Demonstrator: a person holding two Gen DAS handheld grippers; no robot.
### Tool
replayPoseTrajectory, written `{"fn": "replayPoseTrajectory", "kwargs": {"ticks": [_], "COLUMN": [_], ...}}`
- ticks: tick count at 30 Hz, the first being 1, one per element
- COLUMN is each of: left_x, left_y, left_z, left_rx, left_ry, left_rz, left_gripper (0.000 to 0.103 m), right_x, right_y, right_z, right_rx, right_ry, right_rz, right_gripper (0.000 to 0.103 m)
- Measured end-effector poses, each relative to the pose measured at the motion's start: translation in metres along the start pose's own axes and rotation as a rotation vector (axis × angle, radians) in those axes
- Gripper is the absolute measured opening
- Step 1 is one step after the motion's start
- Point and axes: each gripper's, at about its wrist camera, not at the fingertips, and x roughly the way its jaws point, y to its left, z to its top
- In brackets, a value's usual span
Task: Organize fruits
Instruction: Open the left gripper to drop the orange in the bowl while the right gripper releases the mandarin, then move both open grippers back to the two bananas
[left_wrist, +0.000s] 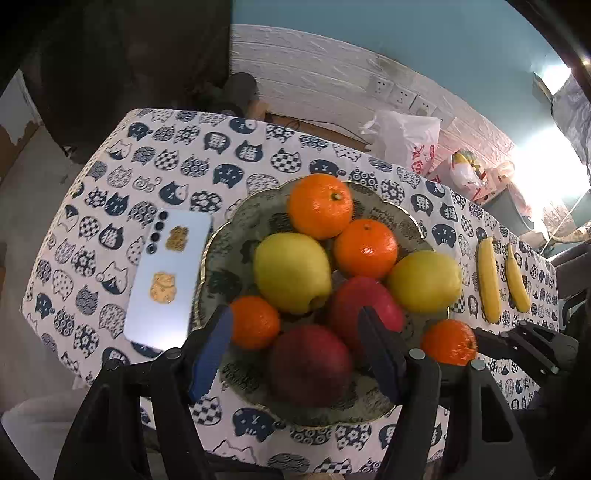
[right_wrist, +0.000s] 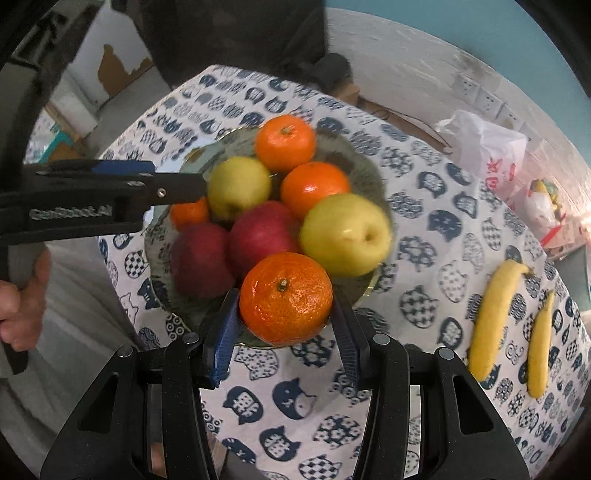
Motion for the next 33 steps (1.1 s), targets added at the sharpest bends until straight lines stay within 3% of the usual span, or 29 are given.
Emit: {"fn": "replayPoseTrajectory", "kwargs": {"ticks": [15,19,33], "left_x": [-0.02,-0.028,-0.05], "left_y": [0.038,0.035,0.001], "left_z": [-0.034,-0.038,-0.043], "left_rx": [-0.048,-0.032,0.053], "left_ry": [0.01,0.003,-0.026], "left_rz": [0.0,-0.003,-0.015], "left_gripper": [0.071,0.071,0.073], "right_x": [0.012,0.002,-0.042], "right_y": [0.023,0.017,0.002], "right_z": [0.007,0.01,0.014], "right_rx": [-0.019,0.005,0.046], "right_ry": [0.014,-0.015,-0.105], "right_rz": [-0.001,-0.014,-0.017], "right_gripper": [0.048,0.056,0.057]}}
